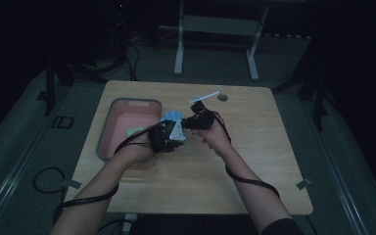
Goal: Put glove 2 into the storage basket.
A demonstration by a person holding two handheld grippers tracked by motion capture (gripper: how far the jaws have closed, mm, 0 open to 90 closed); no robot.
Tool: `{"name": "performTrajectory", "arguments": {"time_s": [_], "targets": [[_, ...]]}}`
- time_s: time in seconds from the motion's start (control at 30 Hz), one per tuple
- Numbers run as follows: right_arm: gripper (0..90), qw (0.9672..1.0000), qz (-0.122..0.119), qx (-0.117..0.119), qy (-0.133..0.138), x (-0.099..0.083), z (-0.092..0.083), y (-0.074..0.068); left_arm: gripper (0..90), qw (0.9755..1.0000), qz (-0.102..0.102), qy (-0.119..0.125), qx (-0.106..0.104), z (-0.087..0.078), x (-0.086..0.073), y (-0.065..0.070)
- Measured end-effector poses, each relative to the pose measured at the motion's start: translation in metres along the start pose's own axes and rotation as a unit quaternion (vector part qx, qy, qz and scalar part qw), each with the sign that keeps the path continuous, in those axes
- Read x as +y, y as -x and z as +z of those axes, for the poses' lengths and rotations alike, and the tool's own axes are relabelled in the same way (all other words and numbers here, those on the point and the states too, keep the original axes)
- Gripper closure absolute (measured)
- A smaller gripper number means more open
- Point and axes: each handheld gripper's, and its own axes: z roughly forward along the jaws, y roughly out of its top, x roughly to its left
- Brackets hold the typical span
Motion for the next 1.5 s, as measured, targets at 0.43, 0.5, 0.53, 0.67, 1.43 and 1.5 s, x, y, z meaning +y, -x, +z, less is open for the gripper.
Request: {"name": "performTrajectory", "arguments": {"time_s": [0.43, 0.5, 0.53, 0.67, 1.43, 1.5], "targets": [[79.1, 0.9992, -0.009, 0.037, -0.008, 0.028, 0.051, -0.025, 75.8, 0.9990, -0.024, -0.036, 0.015, -0.026, -0.043, -0.011], [79.1, 0.9990, -0.011, 0.042, -0.009, 0.031, 0.060, -0.028, 75.8, 0.9986, -0.030, -0.041, 0.018, -0.029, -0.052, -0.012], [79.1, 0.9987, -0.011, 0.049, -0.009, 0.034, 0.069, -0.032, 75.8, 0.9982, -0.038, -0.043, 0.020, -0.033, -0.061, -0.014], [79.1, 0.9982, -0.015, 0.057, -0.014, 0.040, 0.088, -0.040, 75.8, 0.9971, -0.051, -0.051, 0.025, -0.036, -0.077, -0.015], [67.6, 0.9973, -0.020, 0.009, -0.070, 0.034, 0.125, -0.033, 74.9, 0.9916, -0.078, -0.100, -0.026, 0.004, -0.105, -0.029], [65.6, 0.9973, -0.023, 0.007, -0.069, 0.034, 0.124, -0.033, 74.1, 0.9914, -0.081, -0.100, -0.026, 0.005, -0.105, -0.029]]}}
